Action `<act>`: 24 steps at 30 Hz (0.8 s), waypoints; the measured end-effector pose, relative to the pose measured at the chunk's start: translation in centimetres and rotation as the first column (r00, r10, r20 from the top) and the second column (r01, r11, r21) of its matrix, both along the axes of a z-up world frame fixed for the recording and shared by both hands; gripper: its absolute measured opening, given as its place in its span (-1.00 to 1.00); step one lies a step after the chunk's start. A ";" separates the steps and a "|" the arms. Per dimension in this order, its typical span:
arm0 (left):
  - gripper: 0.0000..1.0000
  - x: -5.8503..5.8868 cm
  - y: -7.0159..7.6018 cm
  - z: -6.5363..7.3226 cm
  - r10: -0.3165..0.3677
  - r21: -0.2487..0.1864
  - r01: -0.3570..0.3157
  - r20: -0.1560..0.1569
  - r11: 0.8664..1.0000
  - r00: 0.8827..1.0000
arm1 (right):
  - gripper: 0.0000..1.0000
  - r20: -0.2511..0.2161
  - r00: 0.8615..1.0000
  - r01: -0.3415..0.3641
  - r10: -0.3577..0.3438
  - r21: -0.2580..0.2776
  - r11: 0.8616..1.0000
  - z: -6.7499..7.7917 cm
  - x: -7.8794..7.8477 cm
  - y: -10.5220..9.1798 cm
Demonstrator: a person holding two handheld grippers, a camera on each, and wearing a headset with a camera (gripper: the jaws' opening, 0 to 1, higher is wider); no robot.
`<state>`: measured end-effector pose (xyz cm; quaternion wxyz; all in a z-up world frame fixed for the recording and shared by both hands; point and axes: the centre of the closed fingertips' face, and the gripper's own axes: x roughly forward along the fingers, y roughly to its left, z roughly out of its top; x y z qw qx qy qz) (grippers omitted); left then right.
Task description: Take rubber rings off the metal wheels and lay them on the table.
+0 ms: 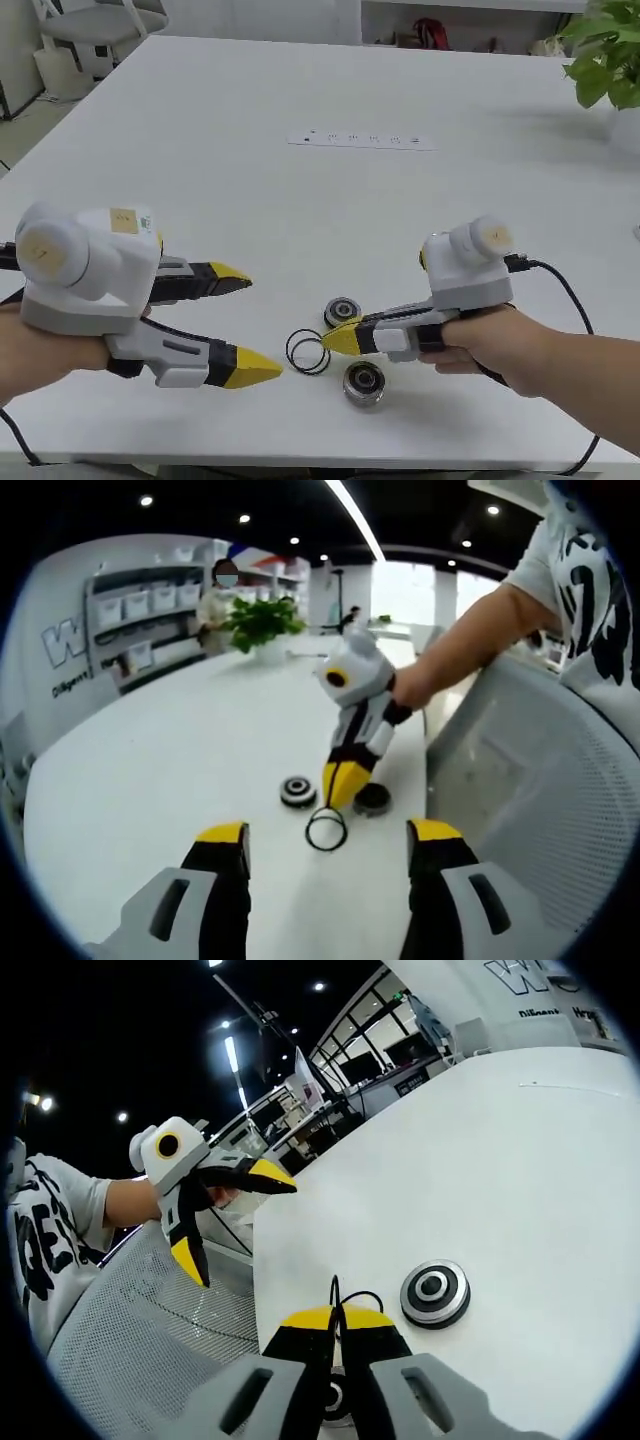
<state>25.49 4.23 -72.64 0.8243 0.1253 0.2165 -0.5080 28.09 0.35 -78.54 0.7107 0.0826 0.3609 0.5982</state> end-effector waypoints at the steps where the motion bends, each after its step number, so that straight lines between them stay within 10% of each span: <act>1: 0.28 0.0 0.0 0.0 0.000 0.000 0.000 -0.001 1.000 1.000 | -1.00 -0.002 1.000 0.002 -0.002 -0.003 1.000 -0.1 0.0 0.0; 24: 0.26 0.0 0.0 -0.2 0.002 0.012 -0.002 -0.006 1.000 1.000 | -0.76 0.008 1.000 0.013 -0.013 -0.061 0.998 -0.9 -0.2 -1.3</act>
